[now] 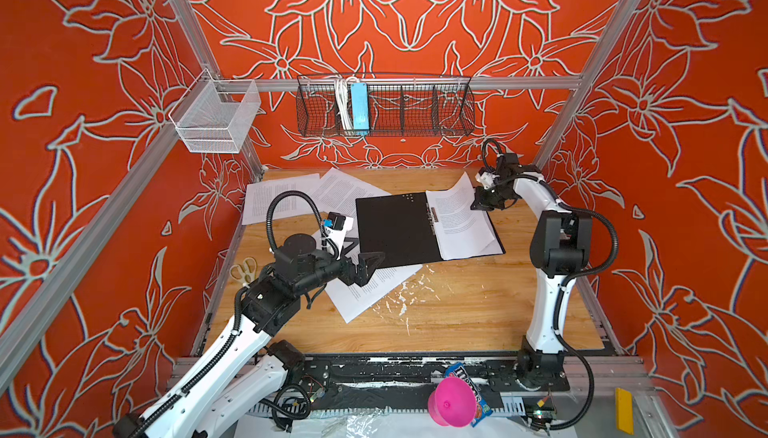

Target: Put the files into the folder

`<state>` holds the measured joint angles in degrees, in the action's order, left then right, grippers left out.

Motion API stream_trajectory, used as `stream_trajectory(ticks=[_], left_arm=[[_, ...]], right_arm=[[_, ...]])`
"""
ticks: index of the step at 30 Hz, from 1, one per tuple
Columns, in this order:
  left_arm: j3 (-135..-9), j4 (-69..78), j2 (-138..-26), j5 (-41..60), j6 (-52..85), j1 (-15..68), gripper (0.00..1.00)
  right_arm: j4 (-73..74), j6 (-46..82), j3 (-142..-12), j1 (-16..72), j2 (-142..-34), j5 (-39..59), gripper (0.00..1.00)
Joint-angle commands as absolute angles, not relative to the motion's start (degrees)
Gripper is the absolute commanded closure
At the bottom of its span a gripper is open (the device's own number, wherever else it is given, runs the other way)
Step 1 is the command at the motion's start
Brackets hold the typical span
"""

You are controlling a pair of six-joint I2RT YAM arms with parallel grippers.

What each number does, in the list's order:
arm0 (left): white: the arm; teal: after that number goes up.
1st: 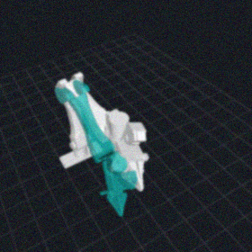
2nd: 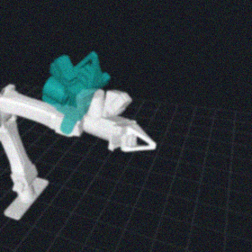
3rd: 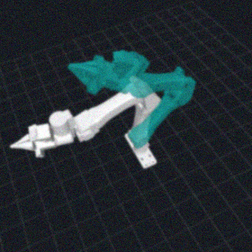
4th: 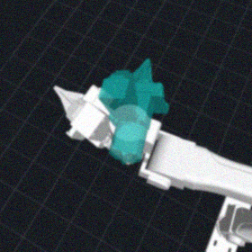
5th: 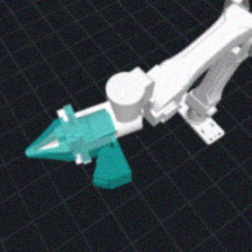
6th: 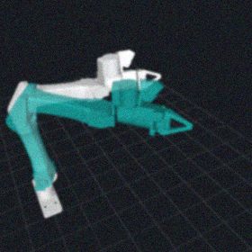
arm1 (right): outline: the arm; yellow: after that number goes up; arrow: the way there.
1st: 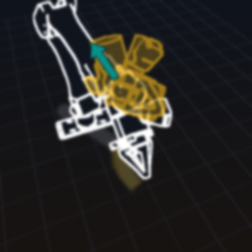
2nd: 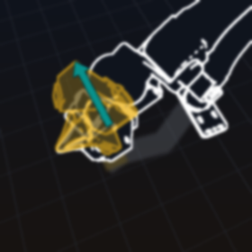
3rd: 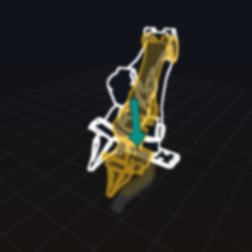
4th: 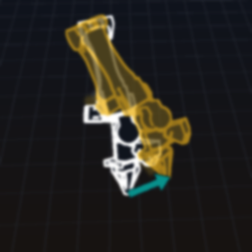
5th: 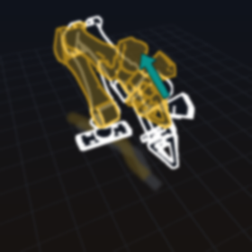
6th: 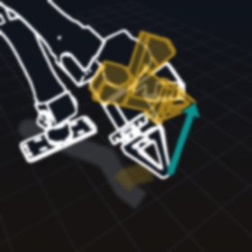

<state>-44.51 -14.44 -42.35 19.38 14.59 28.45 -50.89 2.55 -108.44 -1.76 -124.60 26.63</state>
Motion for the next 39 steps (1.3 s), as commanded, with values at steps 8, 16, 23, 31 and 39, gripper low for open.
stream_trajectory(ticks=[8,16,23,31,39], left_arm=[[-44.43,-13.11,-41.92,20.22,14.81,28.04,0.03],[-44.38,-13.1,-41.92,20.33,14.83,28.04,0.03],[-44.37,-13.14,-41.84,20.47,14.79,28.04,0.03],[-44.38,-13.06,-41.92,20.56,14.84,28.04,0.03],[-44.38,-13.1,-42.01,20.57,14.76,28.04,0.03]], right_arm=[[-49.84,5.32,-107.25,-1.65,-121.91,31.31,1.0],[-49.41,5.98,-107.06,-1.62,-122.05,32.67,1.0],[-49.37,6.13,-107.07,-1.58,-122.29,33.95,1.0],[-50.2,5.5,-107.48,-1.59,-122.85,33.93,1.0],[-49.75,5.57,-107.14,-1.6,-122.72,32.99,0.84]])
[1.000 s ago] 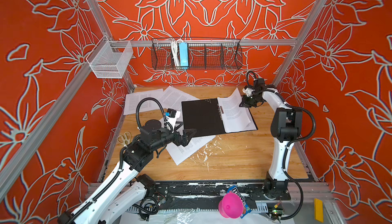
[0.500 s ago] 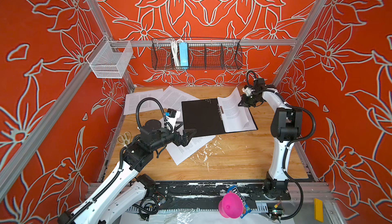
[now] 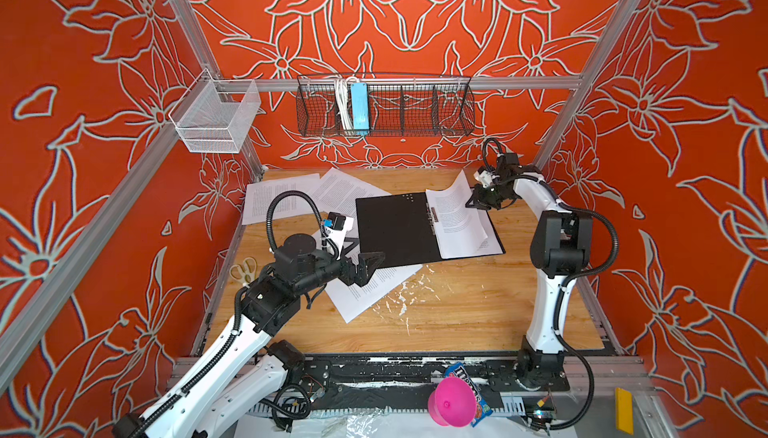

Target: Put the files into the folder

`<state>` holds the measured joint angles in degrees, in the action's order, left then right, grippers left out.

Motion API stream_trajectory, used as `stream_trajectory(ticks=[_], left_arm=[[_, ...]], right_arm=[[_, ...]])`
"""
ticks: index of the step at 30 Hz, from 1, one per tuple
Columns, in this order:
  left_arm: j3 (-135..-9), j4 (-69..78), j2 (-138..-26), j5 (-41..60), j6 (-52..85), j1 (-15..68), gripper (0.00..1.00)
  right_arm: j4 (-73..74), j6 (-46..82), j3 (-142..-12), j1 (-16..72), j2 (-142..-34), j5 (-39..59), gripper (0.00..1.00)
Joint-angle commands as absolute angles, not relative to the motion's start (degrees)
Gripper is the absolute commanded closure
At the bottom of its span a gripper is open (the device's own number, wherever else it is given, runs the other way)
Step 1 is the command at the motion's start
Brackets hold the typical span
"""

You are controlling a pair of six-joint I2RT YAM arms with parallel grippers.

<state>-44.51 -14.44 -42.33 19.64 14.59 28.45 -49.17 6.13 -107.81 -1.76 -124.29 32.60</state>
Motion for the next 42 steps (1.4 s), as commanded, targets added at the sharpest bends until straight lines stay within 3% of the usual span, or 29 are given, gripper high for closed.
stream_trajectory(ticks=[1,10,16,23,35,37,39,40,42], left_arm=[[-44.34,-13.14,-42.01,20.53,14.74,28.04,0.03],[-44.38,-13.1,-42.1,20.56,14.75,28.08,0.03],[-44.38,-13.1,-42.13,20.61,14.75,27.91,0.03],[-44.34,-13.01,-42.19,20.82,14.71,27.86,0.03],[-44.3,-12.92,-42.45,21.01,14.8,27.6,0.03],[-44.3,-12.92,-42.45,21.14,14.87,27.55,0.02],[-44.28,-12.83,-42.45,21.1,14.93,27.51,0.02],[-44.3,-12.85,-42.52,21.16,14.94,27.51,0.03],[-44.3,-12.88,-42.6,21.18,14.92,27.51,0.02]], right_arm=[[-49.73,5.64,-107.06,-1.64,-122.76,32.75,0.83],[-49.05,6.11,-106.42,-1.59,-122.7,29.52,0.71],[-48.32,6.14,-105.73,-1.66,-122.33,27.22,0.71],[-47.27,6.7,-105.12,-1.58,-121.99,25.58,0.61],[-44.78,7.39,-103.07,-1.59,-120.06,20.01,0.54],[-44.26,7.45,-102.67,-1.62,-119.63,20.07,0.49],[-44.0,7.5,-102.49,-1.6,-119.15,19.42,0.31],[-43.77,7.48,-102.31,-1.65,-118.83,19.31,0.04],[-43.68,7.58,-102.14,-1.67,-118.03,18.81,0.02]])
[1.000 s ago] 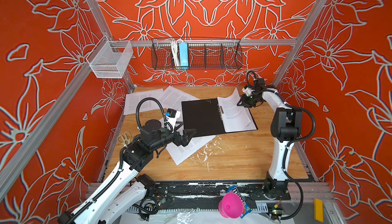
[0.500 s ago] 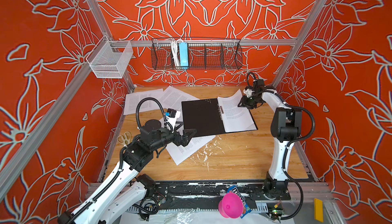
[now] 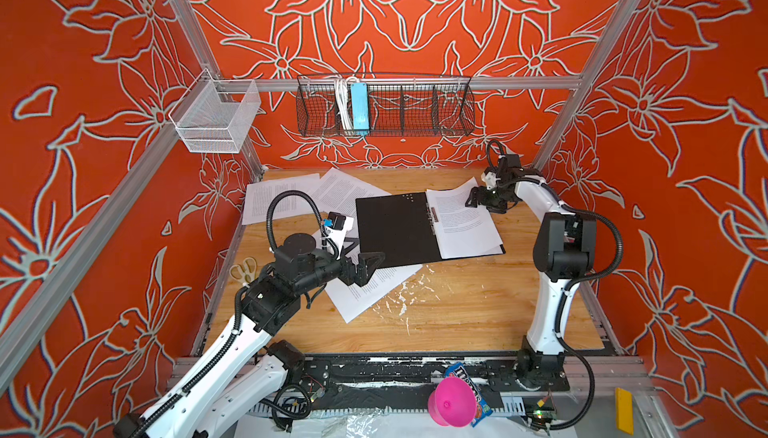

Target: Put the files into the folder

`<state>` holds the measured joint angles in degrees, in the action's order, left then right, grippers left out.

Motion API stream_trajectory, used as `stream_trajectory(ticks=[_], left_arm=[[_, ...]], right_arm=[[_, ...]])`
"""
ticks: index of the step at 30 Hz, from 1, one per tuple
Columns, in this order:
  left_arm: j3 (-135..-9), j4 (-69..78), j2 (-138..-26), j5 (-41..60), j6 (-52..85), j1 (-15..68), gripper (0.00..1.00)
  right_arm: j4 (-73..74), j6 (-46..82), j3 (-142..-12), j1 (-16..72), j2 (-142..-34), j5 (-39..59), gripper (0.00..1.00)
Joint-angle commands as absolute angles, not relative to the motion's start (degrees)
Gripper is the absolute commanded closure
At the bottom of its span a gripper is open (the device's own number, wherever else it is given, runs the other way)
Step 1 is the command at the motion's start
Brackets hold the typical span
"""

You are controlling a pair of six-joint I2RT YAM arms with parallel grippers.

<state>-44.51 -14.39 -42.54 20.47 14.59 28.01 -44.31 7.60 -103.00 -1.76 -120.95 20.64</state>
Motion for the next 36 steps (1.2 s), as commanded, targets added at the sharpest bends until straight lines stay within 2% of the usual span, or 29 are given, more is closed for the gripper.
stream_trajectory(ticks=[1,9,12,14,16,23,27,33,36], left_arm=[[-44.3,-12.84,-42.63,21.23,14.94,27.49,0.03],[-44.29,-12.85,-42.8,21.16,15.0,27.08,0.03],[-44.29,-13.12,-42.61,20.86,15.0,26.72,0.03],[-44.37,-13.39,-42.38,20.07,15.02,26.54,0.02],[-44.69,-14.16,-42.15,18.75,14.77,26.46,0.03],[-47.39,-20.48,-42.36,10.77,18.8,26.94,0.03],[-43.94,-25.45,-41.57,6.71,25.44,26.82,0.02],[-39.58,-31.87,-43.6,4.53,32.91,25.0,0.03],[-38.3,-31.82,-46.21,9.29,32.37,19.06,0.03]], right_arm=[[-43.31,7.89,-101.89,-1.69,-117.43,18.55,0.02],[-37.4,13.95,-98.26,-1.6,-109.81,21.67,0.02],[-28.6,19.33,-91.06,-1.83,-103.83,21.6,0.02],[-24.58,26.38,-88.05,-3.45,-101.33,25.66,0.02],[-23.8,28.24,-86.93,-4.98,-100.26,31.64,0.02],[-3.27,39.46,-66.38,-5.54,-89.49,30.96,0.02],[-9.37,33.2,-62.58,1.12,-82.46,20.52,0.02],[-4.48,30.94,-52.27,8.86,-78.98,23.32,0.07],[-5.28,25.22,-50.87,16.06,-80.45,20.9,0.08]])
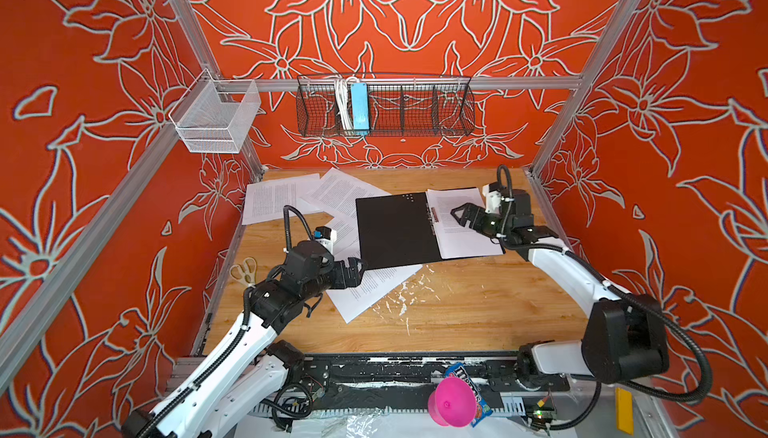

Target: Put the files into the folder

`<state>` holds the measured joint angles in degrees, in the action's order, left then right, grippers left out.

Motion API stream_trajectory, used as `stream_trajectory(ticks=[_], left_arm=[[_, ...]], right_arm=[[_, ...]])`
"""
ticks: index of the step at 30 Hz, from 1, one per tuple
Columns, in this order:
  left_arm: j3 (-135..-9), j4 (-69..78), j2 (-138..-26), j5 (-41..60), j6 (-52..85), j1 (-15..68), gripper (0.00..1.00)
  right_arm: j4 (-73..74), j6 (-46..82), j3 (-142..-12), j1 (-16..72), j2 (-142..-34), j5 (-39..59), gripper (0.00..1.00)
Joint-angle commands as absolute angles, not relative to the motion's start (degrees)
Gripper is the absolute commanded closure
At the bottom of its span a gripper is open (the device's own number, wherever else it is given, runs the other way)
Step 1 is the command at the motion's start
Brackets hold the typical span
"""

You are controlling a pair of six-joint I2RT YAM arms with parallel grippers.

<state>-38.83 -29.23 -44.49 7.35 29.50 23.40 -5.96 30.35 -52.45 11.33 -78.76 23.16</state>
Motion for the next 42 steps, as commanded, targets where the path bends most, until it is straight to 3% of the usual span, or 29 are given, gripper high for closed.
stream_trajectory(ticks=[1,12,18,28,42], left_arm=[[-38.87,-31.93,-47.39,13.04,31.32,16.5,0.03],[-50.88,-35.66,-73.33,26.01,18.67,-2.9,0.02],[-56.29,-39.4,-85.16,20.7,11.34,-6.43,0.04],[-65.8,-43.14,-100.73,28.91,2.83,-9.05,0.12],[-66.94,-48.37,-109.22,32.83,0.0,-9.03,0.15]], right_arm=[[-5.86,23.09,-50.97,18.5,-81.26,20.19,0.08],[-3.0,20.51,-53.35,33.67,-92.54,20.63,0.21],[-2.08,20.54,-53.61,33.89,-96.37,21.47,0.27],[-1.9,20.47,-54.49,33.96,-98.94,23.17,0.29],[-1.97,21.77,-56.16,33.92,-102.65,26.91,0.3]])
